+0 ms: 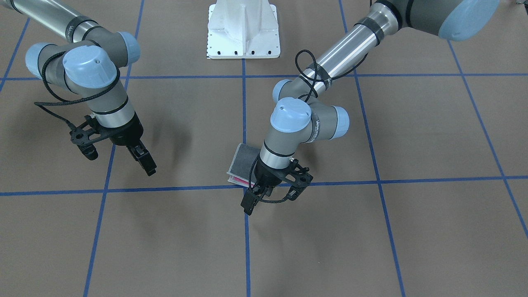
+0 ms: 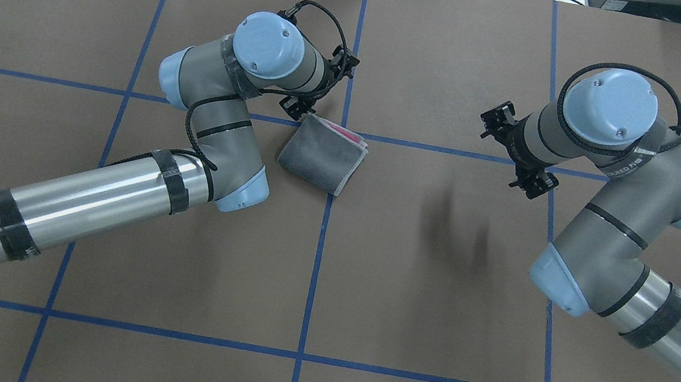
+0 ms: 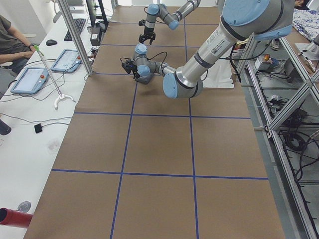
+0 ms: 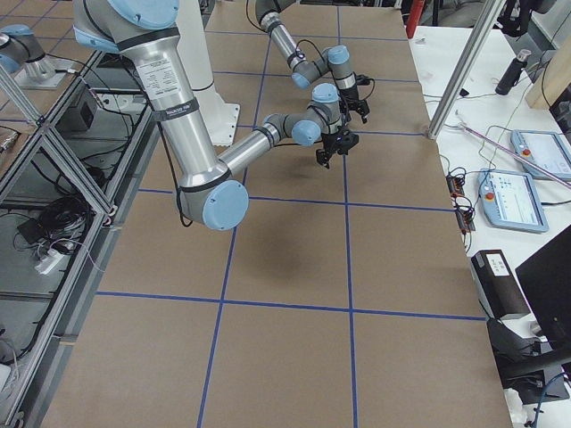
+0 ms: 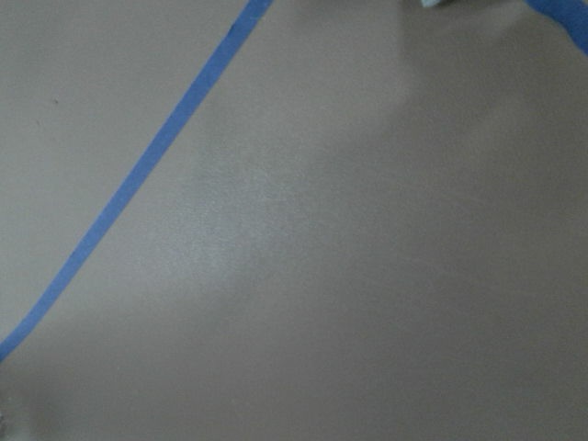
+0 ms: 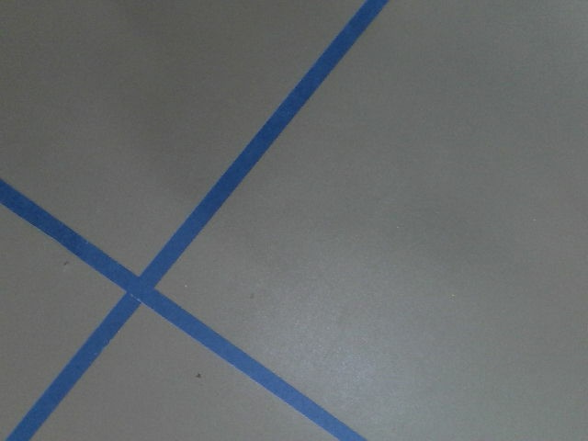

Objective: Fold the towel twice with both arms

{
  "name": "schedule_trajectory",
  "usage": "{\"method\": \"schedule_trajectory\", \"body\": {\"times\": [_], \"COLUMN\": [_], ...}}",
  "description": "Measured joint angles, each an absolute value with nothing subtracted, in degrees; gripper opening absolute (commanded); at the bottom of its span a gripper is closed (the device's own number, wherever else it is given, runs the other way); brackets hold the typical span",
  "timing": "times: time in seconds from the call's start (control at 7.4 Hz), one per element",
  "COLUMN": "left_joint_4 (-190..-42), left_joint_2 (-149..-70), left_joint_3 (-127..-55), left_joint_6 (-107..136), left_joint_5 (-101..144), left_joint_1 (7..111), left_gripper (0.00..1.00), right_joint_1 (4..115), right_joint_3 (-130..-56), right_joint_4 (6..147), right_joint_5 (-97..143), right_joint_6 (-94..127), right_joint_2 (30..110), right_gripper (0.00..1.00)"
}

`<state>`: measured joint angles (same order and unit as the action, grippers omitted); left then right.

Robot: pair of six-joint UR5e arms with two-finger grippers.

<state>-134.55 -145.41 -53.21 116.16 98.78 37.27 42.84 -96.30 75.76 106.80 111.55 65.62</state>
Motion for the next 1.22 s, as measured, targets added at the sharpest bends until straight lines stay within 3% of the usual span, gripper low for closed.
{"method": "schedule_trajectory", "body": {"times": [0.41, 0.68, 0.95, 1.22], "left_joint_4": [-134.78, -133.83, -127.75, -113.20], "left_joint_2": [-144.29, -141.93, -133.70, -121.17], "left_joint_3": [-54.22, -59.17, -72.81, -92.10], "left_joint_6": [113.90, 112.85, 107.69, 87.29], "left_joint_5": [102.86, 106.63, 109.86, 110.25], "left_joint_1": [40.43, 42.51, 46.58, 49.06], "left_gripper": [1.00, 1.00, 1.00, 1.00], "right_joint_1": [42.75, 44.11, 48.30, 52.52], "right_joint_3": [-96.48, -96.83, -96.92, -97.48], "right_joint_4": [75.71, 75.73, 75.76, 75.73], "right_joint_5": [106.84, 107.75, 110.86, 113.14], "right_joint_6": [111.75, 110.33, 103.41, 91.67], "right_joint_2": [65.38, 65.15, 65.73, 68.66], "right_gripper": [1.00, 1.00, 1.00, 1.00]}}
